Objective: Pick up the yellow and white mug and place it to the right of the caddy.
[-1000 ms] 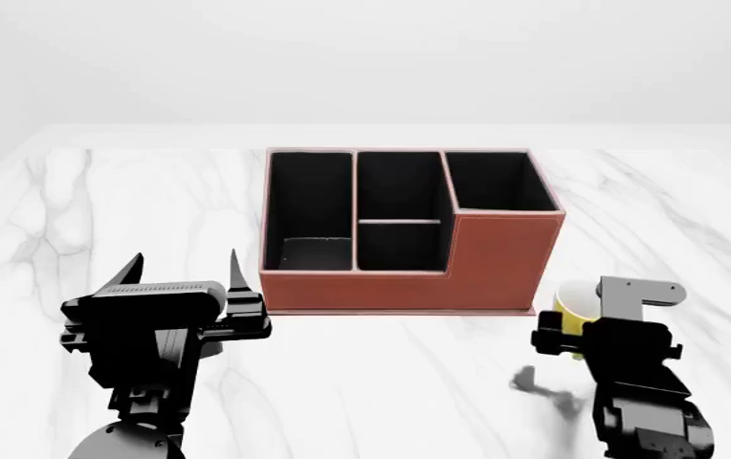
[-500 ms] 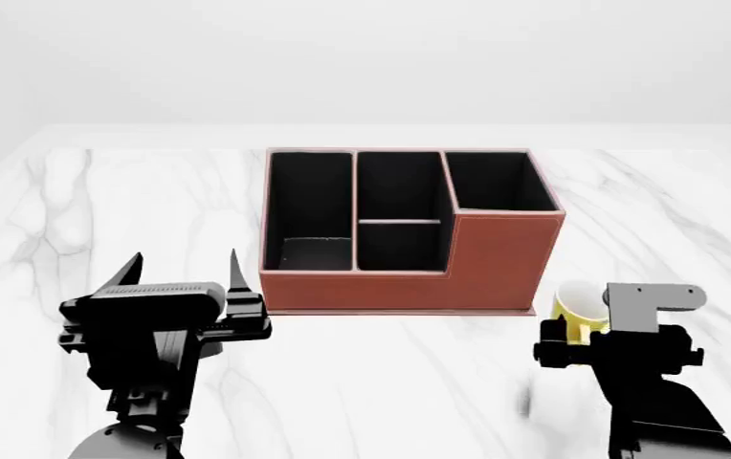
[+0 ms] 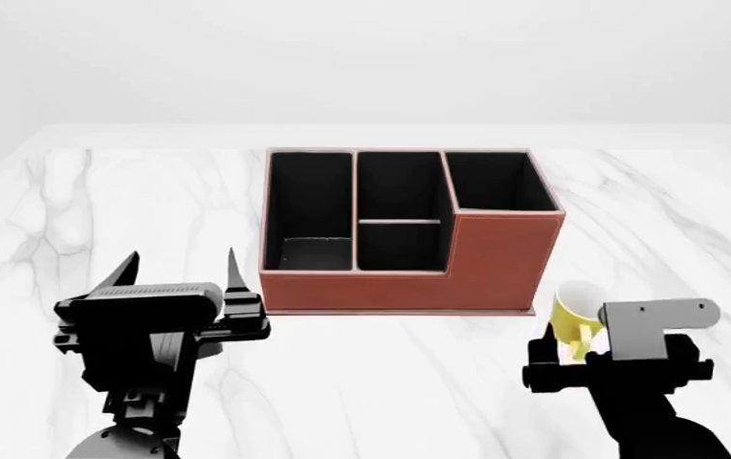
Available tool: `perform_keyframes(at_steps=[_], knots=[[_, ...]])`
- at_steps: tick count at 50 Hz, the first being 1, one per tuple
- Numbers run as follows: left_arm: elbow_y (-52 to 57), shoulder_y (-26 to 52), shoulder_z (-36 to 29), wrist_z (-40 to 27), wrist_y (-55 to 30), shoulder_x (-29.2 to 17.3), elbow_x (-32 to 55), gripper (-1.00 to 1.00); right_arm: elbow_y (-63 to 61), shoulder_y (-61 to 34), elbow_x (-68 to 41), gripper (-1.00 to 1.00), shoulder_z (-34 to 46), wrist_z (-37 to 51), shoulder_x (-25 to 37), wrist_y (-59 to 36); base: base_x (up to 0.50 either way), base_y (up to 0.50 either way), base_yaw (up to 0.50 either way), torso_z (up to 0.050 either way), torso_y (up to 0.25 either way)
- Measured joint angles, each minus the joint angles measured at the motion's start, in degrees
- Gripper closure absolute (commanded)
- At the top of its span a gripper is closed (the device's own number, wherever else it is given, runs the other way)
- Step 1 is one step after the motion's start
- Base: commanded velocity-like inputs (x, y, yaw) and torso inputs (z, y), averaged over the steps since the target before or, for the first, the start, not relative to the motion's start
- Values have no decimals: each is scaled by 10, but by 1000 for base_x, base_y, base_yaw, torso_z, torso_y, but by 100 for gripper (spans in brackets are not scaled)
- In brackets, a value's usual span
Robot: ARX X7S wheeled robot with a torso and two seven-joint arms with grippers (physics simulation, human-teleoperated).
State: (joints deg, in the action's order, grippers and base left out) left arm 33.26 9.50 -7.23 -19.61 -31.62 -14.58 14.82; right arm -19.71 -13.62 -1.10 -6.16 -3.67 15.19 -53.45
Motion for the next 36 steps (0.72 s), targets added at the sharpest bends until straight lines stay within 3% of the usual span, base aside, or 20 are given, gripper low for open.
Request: perform_keyframes(at_steps=[36], knots=[[19,-3,-4,-12,-4,-8,8,-100,-330,163,-20,-100,-30,-6,14,-123,0,0,0,0,0]])
